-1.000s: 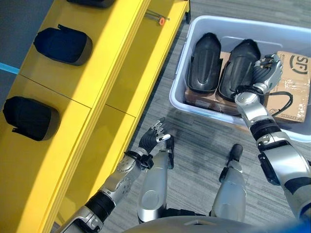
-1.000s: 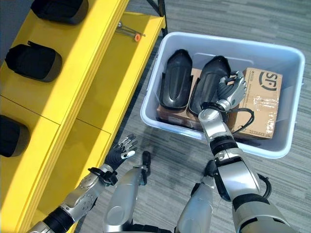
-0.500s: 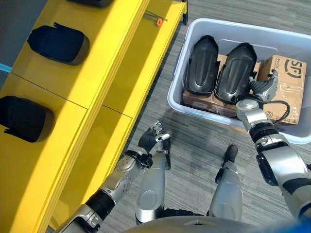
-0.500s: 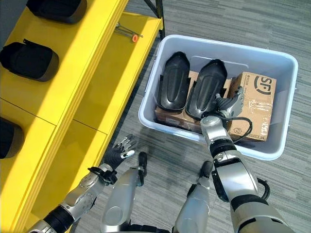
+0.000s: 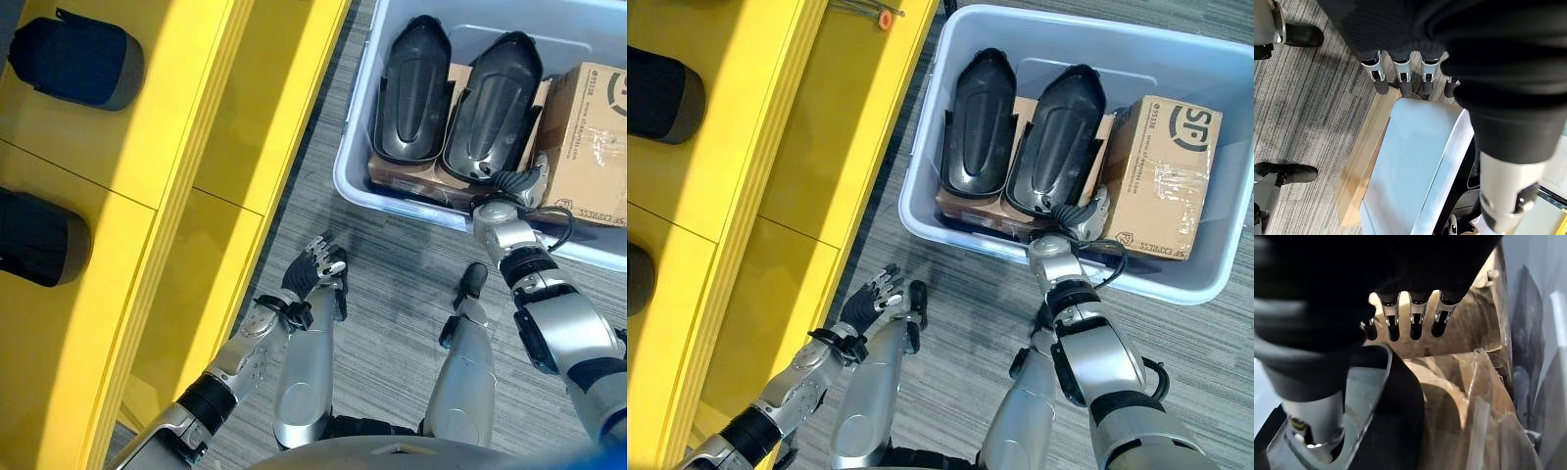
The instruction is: Move parts from the plastic box to the shelf.
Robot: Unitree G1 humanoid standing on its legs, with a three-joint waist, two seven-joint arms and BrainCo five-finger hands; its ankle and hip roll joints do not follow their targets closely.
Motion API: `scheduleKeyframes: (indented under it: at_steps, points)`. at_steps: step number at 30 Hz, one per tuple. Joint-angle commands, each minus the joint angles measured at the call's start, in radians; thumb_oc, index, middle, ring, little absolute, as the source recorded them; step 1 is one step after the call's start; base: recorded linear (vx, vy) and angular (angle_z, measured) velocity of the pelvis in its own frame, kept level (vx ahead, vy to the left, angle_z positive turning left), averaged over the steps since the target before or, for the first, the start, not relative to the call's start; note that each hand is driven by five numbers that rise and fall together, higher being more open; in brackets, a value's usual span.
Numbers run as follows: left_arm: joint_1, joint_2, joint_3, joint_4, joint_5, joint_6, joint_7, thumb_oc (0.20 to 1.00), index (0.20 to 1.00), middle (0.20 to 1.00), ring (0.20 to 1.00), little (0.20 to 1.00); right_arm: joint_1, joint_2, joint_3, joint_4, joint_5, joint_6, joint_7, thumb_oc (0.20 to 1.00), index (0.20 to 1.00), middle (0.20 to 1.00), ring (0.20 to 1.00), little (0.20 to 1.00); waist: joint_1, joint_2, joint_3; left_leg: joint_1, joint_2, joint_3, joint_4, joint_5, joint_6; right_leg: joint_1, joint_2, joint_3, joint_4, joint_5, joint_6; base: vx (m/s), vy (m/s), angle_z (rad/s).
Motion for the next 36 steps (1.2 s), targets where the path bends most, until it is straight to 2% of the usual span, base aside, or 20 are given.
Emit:
scheduleKeyframes:
  at_steps: [1,7,15,20,22,23,26,30,31,32,33,36]
  points:
    - [0.034,-0.012,-0.002,-0.109,0.004,-0.005,0.021,1.000,1.000,1.000,1.000,1.000,-0.033,-0.036,0.010,-0.032,0.008,-0.045,-0.004,1.000,1.000,1.000,1.000,1.000,0.019,0.037,0.001,0.028,-0.033,-0.033,-0.073,-0.036,0.019,-0.015,0.037,-0.051,0.212,-0.182,-0.025,-0.04,0.012,-0.05]
    - [0.036,-0.025,-0.009,-0.119,0.005,0.015,0.019,1.000,1.000,1.000,1.000,1.000,-0.055,-0.050,0.021,-0.055,-0.058,-0.040,0.002,1.000,1.000,1.000,1.000,1.000,0.018,0.050,0.001,-0.002,-0.041,-0.034,-0.074,-0.028,0.018,-0.056,0.039,-0.044,0.232,-0.186,-0.028,-0.01,0.011,-0.01]
    - [0.043,-0.028,0.002,-0.122,-0.011,0.030,0.007,1.000,1.000,1.000,1.000,1.000,-0.064,-0.060,0.018,-0.089,-0.022,-0.046,0.017,1.000,1.000,1.000,1.000,1.000,0.017,0.068,0.001,-0.026,-0.054,-0.033,-0.068,-0.026,0.019,-0.088,0.038,-0.030,0.246,-0.187,-0.035,-0.01,0.022,0.00]
    - [0.051,-0.032,-0.003,-0.127,-0.012,0.021,0.000,1.000,1.000,1.000,1.000,1.000,-0.082,-0.081,0.028,-0.114,-0.203,-0.041,-0.071,1.000,1.000,1.000,1.000,1.000,0.018,0.077,0.001,-0.030,-0.060,-0.032,-0.069,-0.026,0.022,-0.096,0.036,-0.026,0.251,-0.187,-0.034,0.00,0.000,0.00]
    - [0.056,-0.029,-0.007,-0.130,-0.013,0.018,-0.001,1.000,1.000,1.000,1.000,1.000,-0.088,-0.093,0.032,-0.140,-0.261,-0.019,-0.062,1.000,1.000,1.000,1.000,1.000,0.016,0.080,0.001,-0.029,-0.063,-0.033,-0.070,-0.026,0.022,-0.095,0.035,-0.025,0.250,-0.186,-0.034,0.00,0.018,0.00]
    - [0.061,-0.033,-0.006,-0.128,-0.015,0.014,-0.005,1.000,1.000,1.000,1.000,1.000,-0.089,-0.097,0.046,-0.159,-0.233,0.004,-0.054,1.000,1.000,1.000,1.000,1.000,0.016,0.083,0.001,-0.027,-0.065,-0.032,-0.072,-0.024,0.021,-0.094,0.034,-0.023,0.248,-0.186,-0.033,0.00,0.000,0.00]
    - [0.064,-0.034,-0.004,-0.123,-0.011,0.010,-0.013,1.000,1.000,1.000,1.000,1.000,-0.087,-0.094,0.051,-0.157,-0.160,0.005,-0.053,1.000,1.000,1.000,1.000,1.000,0.017,0.084,0.001,-0.027,-0.065,-0.032,-0.074,-0.023,0.021,-0.093,0.033,-0.023,0.245,-0.186,-0.034,0.00,0.000,0.00]
    - [0.062,-0.025,0.006,-0.133,-0.013,0.030,-0.014,1.000,1.000,1.000,1.000,1.000,-0.087,-0.079,0.015,-0.099,0.005,-0.025,0.028,1.000,1.000,1.000,1.000,1.000,0.024,0.090,0.001,-0.029,-0.067,-0.034,-0.071,-0.026,0.021,-0.094,0.031,-0.027,0.251,-0.191,-0.036,0.00,0.000,0.00]
    - [0.061,-0.022,0.007,-0.133,-0.012,0.033,-0.017,1.000,1.000,1.000,1.000,1.000,-0.089,-0.079,0.011,-0.087,0.006,-0.033,0.048,0.583,0.583,0.583,0.583,0.583,0.026,0.091,0.001,-0.029,-0.068,-0.035,-0.069,-0.027,0.021,-0.094,0.031,-0.028,0.253,-0.192,-0.037,0.00,0.000,0.00]
    - [0.060,-0.019,0.008,-0.133,-0.012,0.035,-0.019,1.000,1.000,1.000,1.000,1.000,-0.093,-0.079,0.010,-0.074,0.000,-0.032,0.082,0.200,0.200,0.200,0.200,0.200,0.027,0.091,0.001,-0.031,-0.067,-0.036,-0.066,-0.028,0.020,-0.096,0.031,-0.028,0.256,-0.193,-0.037,0.01,-0.025,0.03]
    - [0.060,-0.018,0.009,-0.134,-0.014,0.037,-0.020,1.000,1.000,1.000,1.000,1.000,-0.098,-0.078,0.012,-0.068,-0.001,-0.027,0.099,0.200,0.200,0.200,0.200,0.200,0.029,0.091,0.001,-0.032,-0.067,-0.035,-0.065,-0.028,0.019,-0.097,0.030,-0.029,0.258,-0.193,-0.038,0.01,-0.034,0.07]
    - [0.060,-0.015,0.016,-0.140,-0.005,0.053,-0.026,1.000,1.000,1.000,1.000,1.000,-0.106,-0.071,0.023,-0.035,0.125,-0.008,0.139,0.200,0.200,0.200,0.200,0.200,0.036,0.090,0.001,-0.034,-0.067,-0.036,-0.062,-0.028,0.019,-0.098,0.029,-0.033,0.261,-0.193,-0.038,0.01,-0.030,0.06]
